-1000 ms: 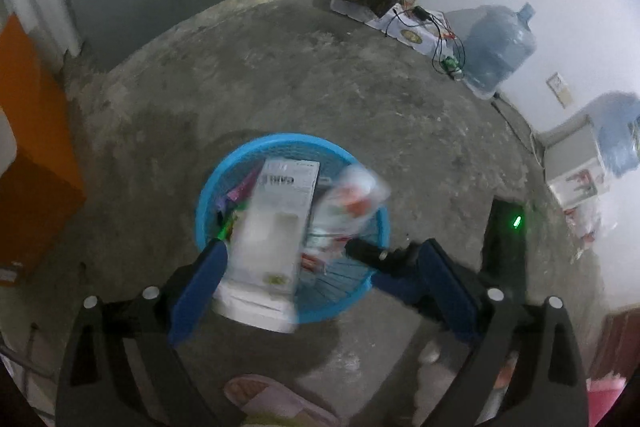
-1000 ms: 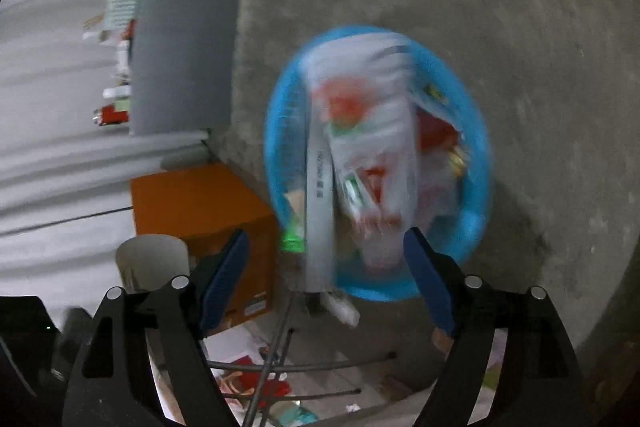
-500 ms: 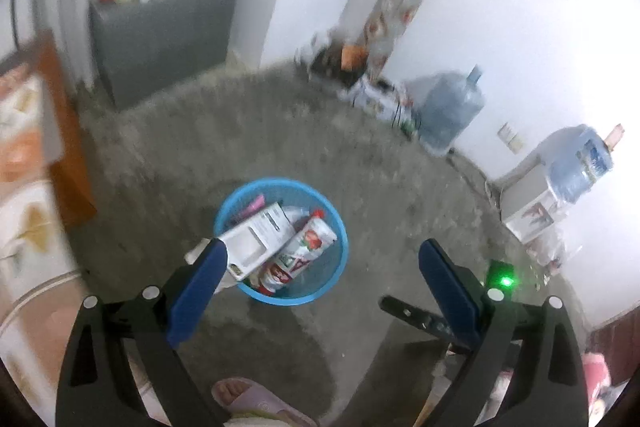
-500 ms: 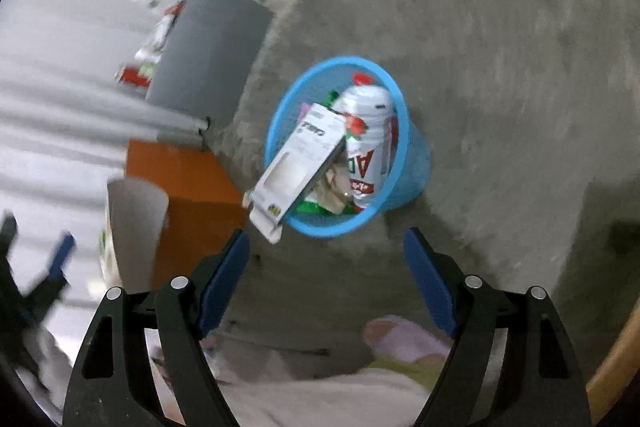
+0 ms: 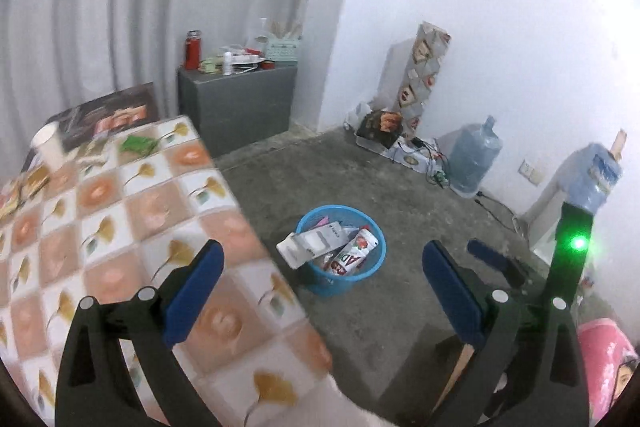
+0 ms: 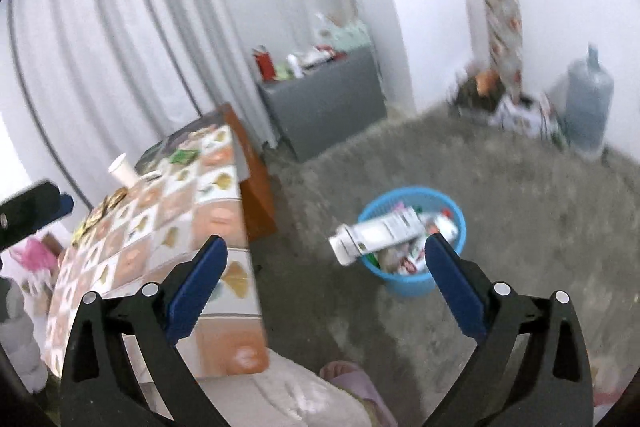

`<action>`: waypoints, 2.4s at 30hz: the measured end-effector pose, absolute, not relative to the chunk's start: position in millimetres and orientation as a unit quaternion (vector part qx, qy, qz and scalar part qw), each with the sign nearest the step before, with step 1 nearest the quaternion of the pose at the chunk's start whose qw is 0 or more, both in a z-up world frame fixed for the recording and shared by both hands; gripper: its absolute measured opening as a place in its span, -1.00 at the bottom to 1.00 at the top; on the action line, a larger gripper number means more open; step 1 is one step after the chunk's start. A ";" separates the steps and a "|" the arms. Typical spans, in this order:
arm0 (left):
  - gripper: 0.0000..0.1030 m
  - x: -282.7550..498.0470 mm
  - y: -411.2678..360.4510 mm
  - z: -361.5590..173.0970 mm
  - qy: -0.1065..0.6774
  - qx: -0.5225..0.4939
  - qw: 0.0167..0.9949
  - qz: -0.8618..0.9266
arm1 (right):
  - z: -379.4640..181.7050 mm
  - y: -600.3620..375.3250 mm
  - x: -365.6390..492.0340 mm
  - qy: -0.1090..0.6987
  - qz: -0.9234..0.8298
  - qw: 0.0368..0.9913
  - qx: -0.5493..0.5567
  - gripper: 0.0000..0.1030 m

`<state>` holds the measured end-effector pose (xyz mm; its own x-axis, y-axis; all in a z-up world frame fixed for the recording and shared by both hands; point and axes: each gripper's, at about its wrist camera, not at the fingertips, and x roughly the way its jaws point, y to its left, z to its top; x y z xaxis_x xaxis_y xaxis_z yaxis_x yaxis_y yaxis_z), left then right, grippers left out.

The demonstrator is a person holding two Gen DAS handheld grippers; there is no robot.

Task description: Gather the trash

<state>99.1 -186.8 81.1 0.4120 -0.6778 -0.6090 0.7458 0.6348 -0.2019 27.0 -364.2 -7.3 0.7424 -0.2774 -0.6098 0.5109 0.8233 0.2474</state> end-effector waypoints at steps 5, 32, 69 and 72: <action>0.89 83.3 -140.4 92.3 0.319 0.022 0.854 -0.411 | 24.4 -323.4 15.5 0.253 -0.210 0.932 0.154 0.85; 0.89 74.2 -42.5 25.0 0.375 0.025 0.922 -0.091 | -12.5 -240.5 25.6 0.393 -0.228 0.890 0.035 0.84; 0.89 71.3 -36.6 34.4 0.367 0.030 0.925 -0.093 | 0.0 -245.1 23.1 0.382 -0.233 0.894 0.035 0.84; 0.89 71.4 -36.4 34.3 0.367 0.031 0.925 -0.093 | 0.7 -246.1 22.9 0.382 -0.233 0.894 0.036 0.84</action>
